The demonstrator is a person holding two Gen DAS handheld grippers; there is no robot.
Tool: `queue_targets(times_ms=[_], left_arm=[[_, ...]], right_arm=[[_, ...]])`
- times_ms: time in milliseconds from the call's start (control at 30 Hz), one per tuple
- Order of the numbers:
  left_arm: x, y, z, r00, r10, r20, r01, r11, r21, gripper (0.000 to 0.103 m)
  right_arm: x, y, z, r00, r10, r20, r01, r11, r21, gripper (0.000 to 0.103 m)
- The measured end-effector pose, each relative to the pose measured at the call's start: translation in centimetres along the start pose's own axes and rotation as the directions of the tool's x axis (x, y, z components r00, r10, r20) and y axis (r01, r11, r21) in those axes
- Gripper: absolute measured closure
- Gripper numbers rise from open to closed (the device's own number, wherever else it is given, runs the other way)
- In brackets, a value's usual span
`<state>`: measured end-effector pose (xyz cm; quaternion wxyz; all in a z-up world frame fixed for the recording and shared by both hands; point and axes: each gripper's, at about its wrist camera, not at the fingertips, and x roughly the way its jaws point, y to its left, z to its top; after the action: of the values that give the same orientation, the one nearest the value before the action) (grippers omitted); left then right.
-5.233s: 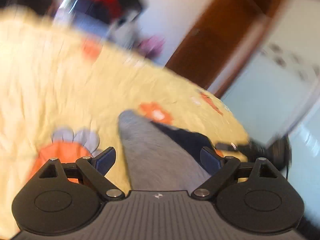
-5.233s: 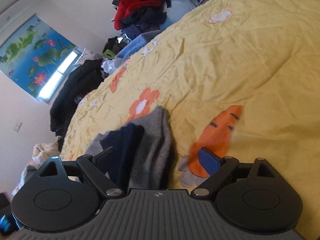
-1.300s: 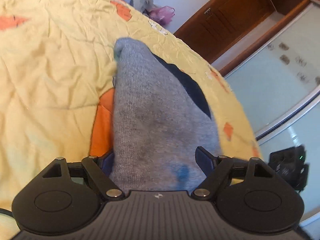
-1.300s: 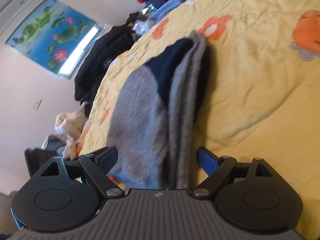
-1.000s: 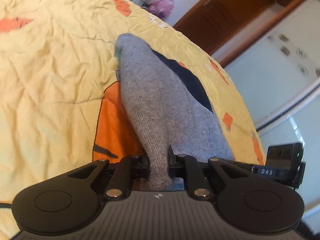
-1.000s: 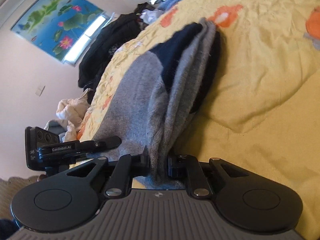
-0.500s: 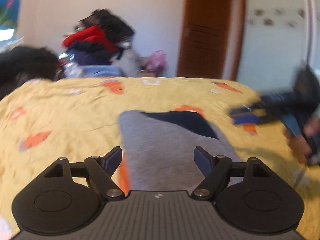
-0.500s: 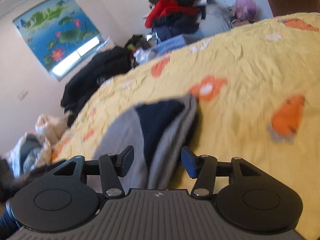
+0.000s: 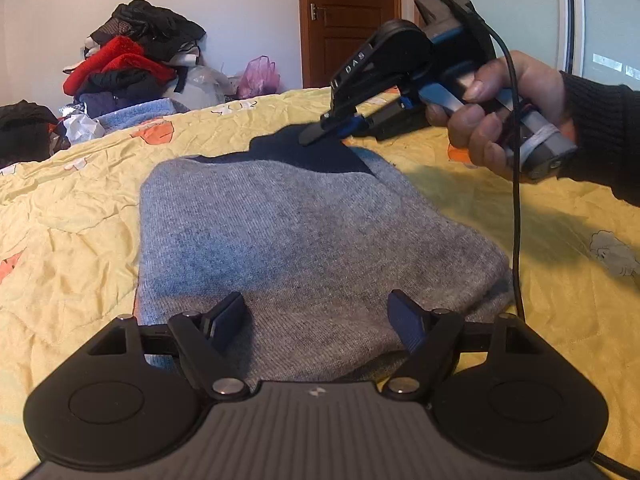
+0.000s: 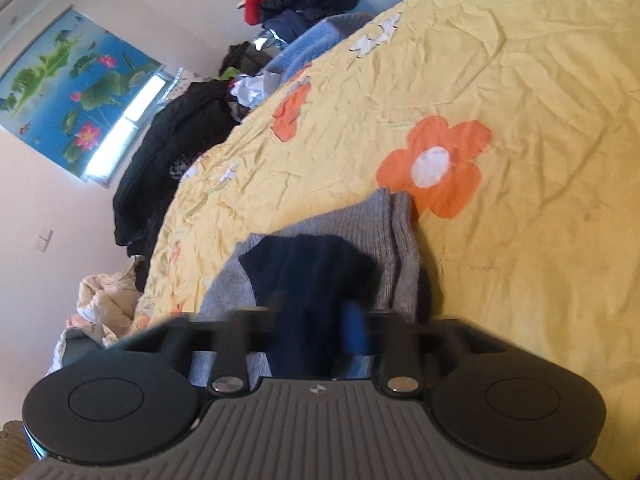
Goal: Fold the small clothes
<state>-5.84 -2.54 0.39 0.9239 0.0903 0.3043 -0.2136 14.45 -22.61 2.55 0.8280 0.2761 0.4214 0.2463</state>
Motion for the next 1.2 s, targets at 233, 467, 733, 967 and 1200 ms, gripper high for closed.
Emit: queue_targets(times_ms=[233, 467, 733, 967, 1200], left_arm=[[0.1, 0.2, -0.3, 1.0, -0.023, 0.005, 0.023, 1.0, -0.019, 0.023], [0.3, 0.4, -0.1, 1.0, -0.021, 0.004, 0.022, 0.999, -0.025, 0.023], [0.4, 0.3, 0.0, 1.0, -0.013, 0.005, 0.013, 1.0, -0.024, 0.022], [0.3, 0.1, -0.1, 1.0, -0.006, 0.004, 0.006, 1.0, -0.025, 0.022], [0.3, 0.2, -0.1, 1.0, -0.006, 0.004, 0.006, 1.0, -0.025, 0.022]], right_arm=[[1.8, -1.3, 1.3, 0.993, -0.114, 0.007, 0.114, 0.99, -0.082, 0.09], [-3.2, 1.5, -1.7, 0.972, -0.16, 0.173, 0.182, 0.976, -0.12, 0.066], [1.9, 6.4, -5.4, 0.941, -0.323, 0.107, 0.334, 0.82, -0.465, 0.051], [3.7, 6.3, -4.5, 0.928, -0.353, 0.117, 0.366, 0.811, -0.457, 0.039], [2.8, 6.0, -4.5, 0.933, -0.343, 0.106, 0.353, 0.825, -0.442, 0.039]])
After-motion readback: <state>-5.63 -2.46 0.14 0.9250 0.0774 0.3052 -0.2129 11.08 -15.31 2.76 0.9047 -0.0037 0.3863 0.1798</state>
